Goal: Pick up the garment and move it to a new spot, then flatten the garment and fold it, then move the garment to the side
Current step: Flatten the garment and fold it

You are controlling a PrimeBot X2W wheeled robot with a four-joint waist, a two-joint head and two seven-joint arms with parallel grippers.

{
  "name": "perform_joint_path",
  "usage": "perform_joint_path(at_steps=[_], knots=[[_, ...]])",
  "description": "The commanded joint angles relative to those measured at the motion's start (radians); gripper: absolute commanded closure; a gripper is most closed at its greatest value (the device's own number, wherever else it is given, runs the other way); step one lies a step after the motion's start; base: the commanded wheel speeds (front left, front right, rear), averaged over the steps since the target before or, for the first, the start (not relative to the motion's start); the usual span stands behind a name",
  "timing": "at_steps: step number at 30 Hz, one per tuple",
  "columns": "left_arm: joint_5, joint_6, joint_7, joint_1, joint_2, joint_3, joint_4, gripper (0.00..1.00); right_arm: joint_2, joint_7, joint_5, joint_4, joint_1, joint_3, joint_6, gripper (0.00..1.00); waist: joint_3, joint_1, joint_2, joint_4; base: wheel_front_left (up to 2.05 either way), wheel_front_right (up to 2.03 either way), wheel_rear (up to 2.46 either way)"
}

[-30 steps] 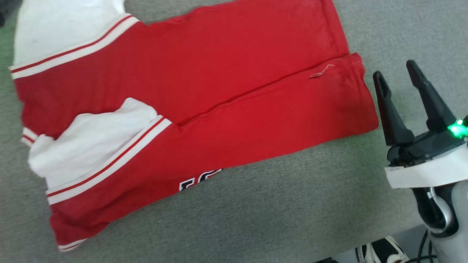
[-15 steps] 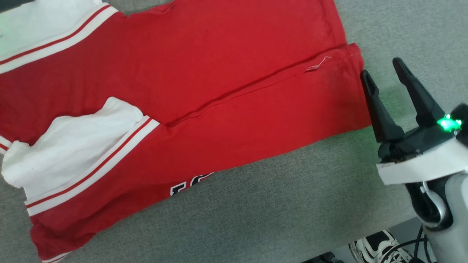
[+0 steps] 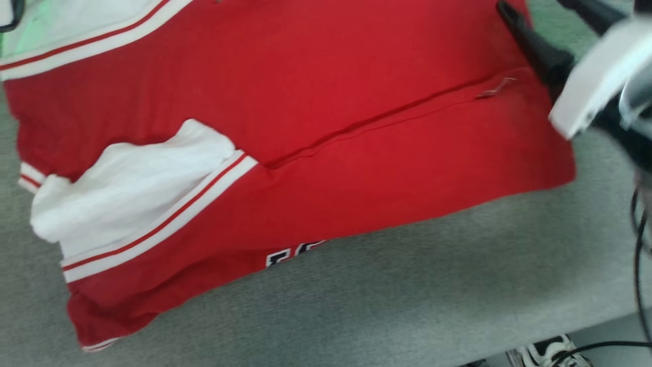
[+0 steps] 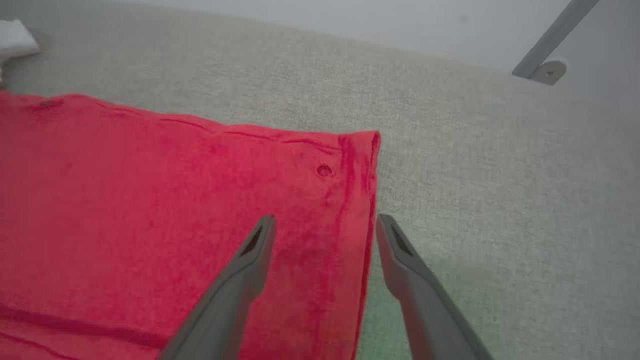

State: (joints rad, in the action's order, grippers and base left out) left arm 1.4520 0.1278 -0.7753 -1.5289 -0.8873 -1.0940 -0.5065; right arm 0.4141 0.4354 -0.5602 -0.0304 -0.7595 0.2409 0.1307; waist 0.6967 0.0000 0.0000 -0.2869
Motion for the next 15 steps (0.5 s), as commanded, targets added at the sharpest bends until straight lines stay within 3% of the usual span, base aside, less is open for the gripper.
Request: perform_joint_path(at_steps=[1, 6, 14, 15], knots=[[0.003, 0.004, 0.001, 0.019, 0.012, -0.016, 0.013, 1.0, 0.008, 0.083, -0.019, -0.038, -0.056, 0.003, 0.0, 0.0, 0.016, 0.0, 0.0, 0.028, 0.0, 0.0, 0.0], [0.014, 0.004, 0.036, 0.009, 0.035, -0.015, 0.05, 1.0, 0.015, 0.31, -0.061, -0.163, -0.219, -0.018, 0.0, 0.0, 0.039, 0.0, 0.0, 0.078, 0.0, 0.0, 0.0], [0.022, 0.001, 0.079, 0.013, 0.051, -0.024, 0.092, 1.0, 0.004, 0.513, -0.052, -0.309, -0.342, -0.001, 0.0, 0.0, 0.061, 0.0, 0.0, 0.123, 0.0, 0.0, 0.0], [0.025, 0.001, 0.085, 0.015, 0.052, -0.025, 0.095, 1.0, 0.002, 0.534, -0.054, -0.317, -0.344, 0.004, 0.0, 0.33, 0.062, 0.0, 0.0, 0.126, 0.0, 0.0, 0.0]])
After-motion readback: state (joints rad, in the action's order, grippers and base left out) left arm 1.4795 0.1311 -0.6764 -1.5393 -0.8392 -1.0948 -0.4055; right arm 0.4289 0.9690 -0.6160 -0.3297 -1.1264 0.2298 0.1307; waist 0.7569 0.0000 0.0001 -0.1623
